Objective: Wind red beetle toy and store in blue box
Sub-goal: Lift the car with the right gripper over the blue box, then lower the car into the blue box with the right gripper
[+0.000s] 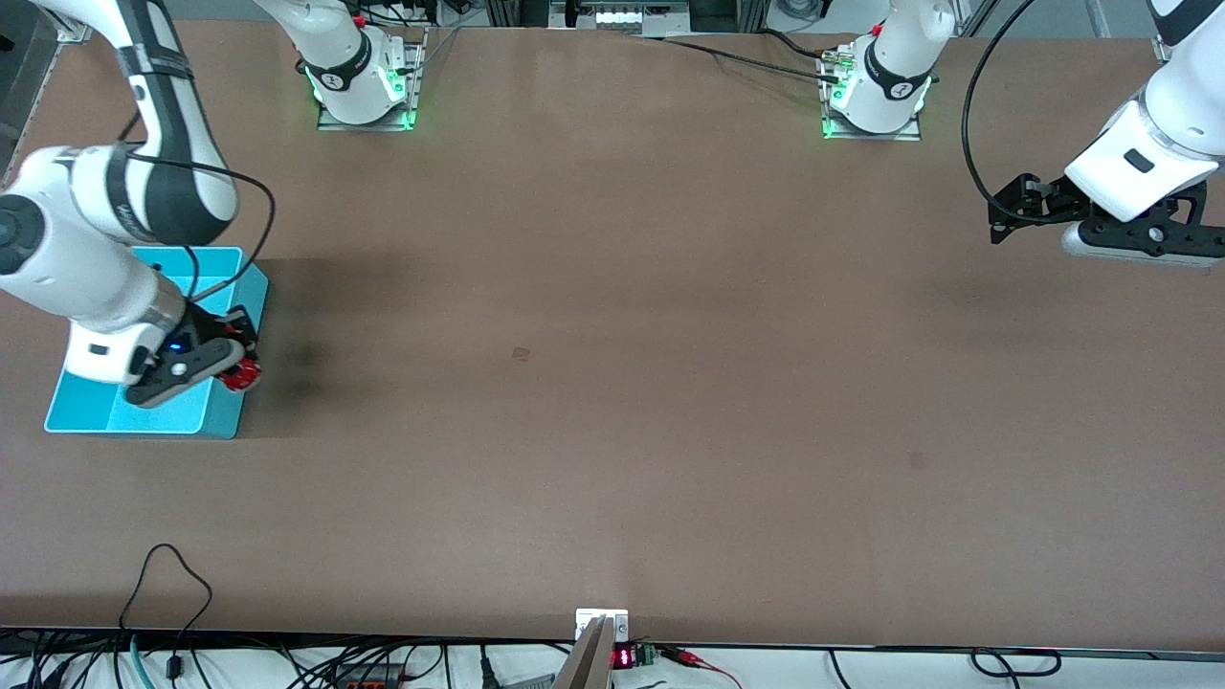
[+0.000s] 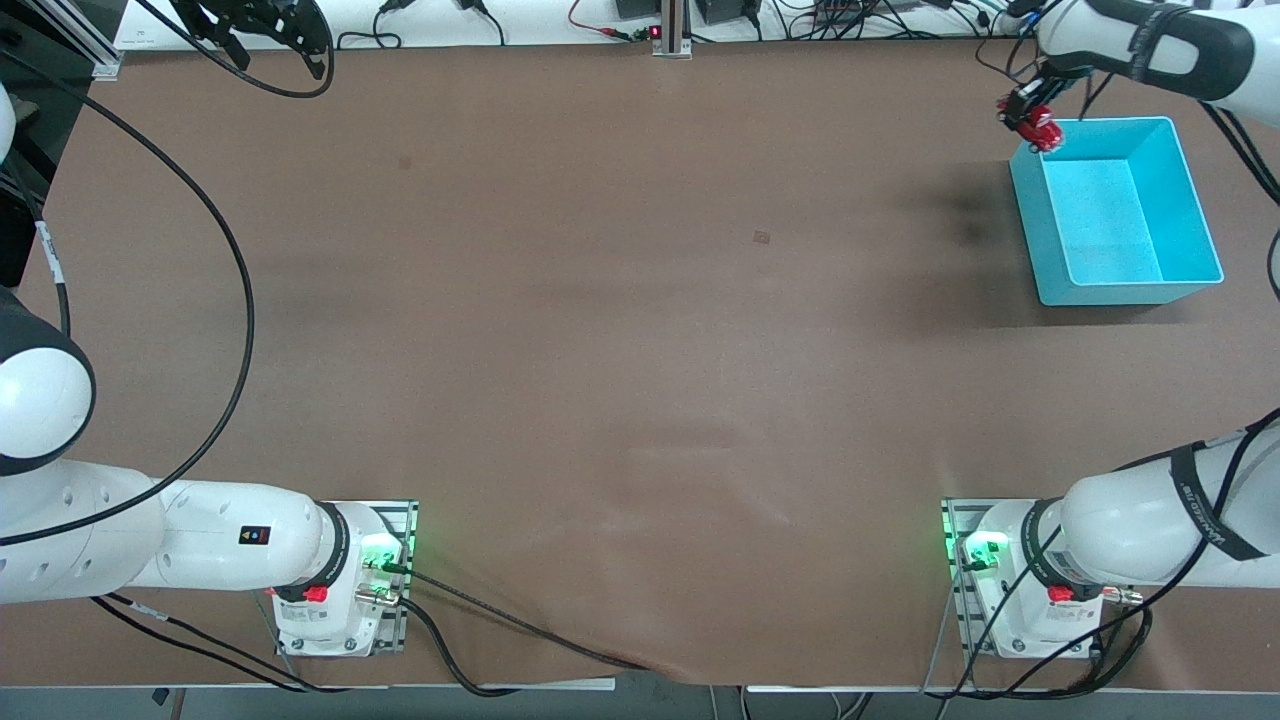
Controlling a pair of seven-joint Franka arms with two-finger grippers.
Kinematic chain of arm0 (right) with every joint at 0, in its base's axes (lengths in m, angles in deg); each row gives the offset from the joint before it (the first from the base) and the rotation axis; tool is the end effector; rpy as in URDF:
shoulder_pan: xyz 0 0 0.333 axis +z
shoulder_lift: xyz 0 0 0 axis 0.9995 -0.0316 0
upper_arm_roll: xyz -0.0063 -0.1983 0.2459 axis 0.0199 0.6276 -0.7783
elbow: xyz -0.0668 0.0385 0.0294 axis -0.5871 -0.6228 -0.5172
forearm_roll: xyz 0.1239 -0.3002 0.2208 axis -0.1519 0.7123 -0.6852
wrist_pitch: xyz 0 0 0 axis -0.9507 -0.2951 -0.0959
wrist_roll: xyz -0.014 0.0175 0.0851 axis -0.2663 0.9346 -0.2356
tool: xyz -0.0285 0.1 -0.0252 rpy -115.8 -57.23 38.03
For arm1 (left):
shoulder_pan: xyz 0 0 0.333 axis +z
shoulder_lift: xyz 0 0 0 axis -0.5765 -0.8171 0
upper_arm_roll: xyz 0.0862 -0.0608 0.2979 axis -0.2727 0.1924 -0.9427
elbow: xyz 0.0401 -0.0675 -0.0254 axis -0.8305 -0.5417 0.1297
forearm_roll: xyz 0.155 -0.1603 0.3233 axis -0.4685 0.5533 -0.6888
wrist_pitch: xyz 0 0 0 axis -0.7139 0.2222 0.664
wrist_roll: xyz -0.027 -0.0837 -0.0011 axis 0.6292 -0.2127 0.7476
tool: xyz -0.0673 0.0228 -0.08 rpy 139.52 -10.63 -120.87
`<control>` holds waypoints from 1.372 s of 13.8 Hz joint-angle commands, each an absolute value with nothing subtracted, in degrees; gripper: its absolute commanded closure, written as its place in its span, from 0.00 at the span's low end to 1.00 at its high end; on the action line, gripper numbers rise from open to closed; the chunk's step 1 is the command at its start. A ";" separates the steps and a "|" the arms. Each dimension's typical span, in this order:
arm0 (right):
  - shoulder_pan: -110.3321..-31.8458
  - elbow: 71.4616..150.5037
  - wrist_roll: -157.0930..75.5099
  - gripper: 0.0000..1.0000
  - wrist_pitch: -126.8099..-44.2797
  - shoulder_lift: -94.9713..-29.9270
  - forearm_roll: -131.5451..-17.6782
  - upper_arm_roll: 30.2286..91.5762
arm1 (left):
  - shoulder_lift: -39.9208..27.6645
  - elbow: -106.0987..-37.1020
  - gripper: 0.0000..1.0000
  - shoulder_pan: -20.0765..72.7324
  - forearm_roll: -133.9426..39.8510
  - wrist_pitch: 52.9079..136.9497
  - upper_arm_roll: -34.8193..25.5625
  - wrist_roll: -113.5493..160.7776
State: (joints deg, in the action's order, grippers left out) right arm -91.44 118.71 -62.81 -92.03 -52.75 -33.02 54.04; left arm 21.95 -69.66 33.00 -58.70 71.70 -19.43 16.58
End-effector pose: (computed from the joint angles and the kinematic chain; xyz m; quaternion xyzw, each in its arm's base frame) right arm 0.6192 -0.0242 0.3928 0.9706 0.2382 0.0048 0.0341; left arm 0.5417 -0.0494 0.5908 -0.9980 0.0560 0.0117 0.0250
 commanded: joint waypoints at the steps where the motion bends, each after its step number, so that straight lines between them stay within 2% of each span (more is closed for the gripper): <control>1: -91.96 120.24 -57.04 1.00 -89.63 -50.94 -32.93 57.46 | 21.16 -68.04 0.00 33.18 -58.94 71.11 -19.35 16.99; 5: -93.46 124.19 -54.40 1.00 -90.42 -51.64 -32.93 63.26 | 21.16 -68.04 0.00 33.27 -59.03 71.02 -19.70 16.55; 10: -93.64 125.78 -51.76 1.00 -96.38 -56.73 -32.93 67.75 | 21.25 -67.86 0.00 33.27 -59.29 71.11 -19.97 16.64; 16: -97.67 134.46 -50.96 1.00 -105.88 -58.85 -33.02 67.76 | 21.43 -66.90 0.00 33.80 -59.47 70.14 -20.05 16.64; 19: -98.12 137.02 -50.88 1.00 -106.42 -58.58 -33.11 67.93 | 21.34 -66.81 0.00 33.71 -59.38 70.31 -19.97 16.64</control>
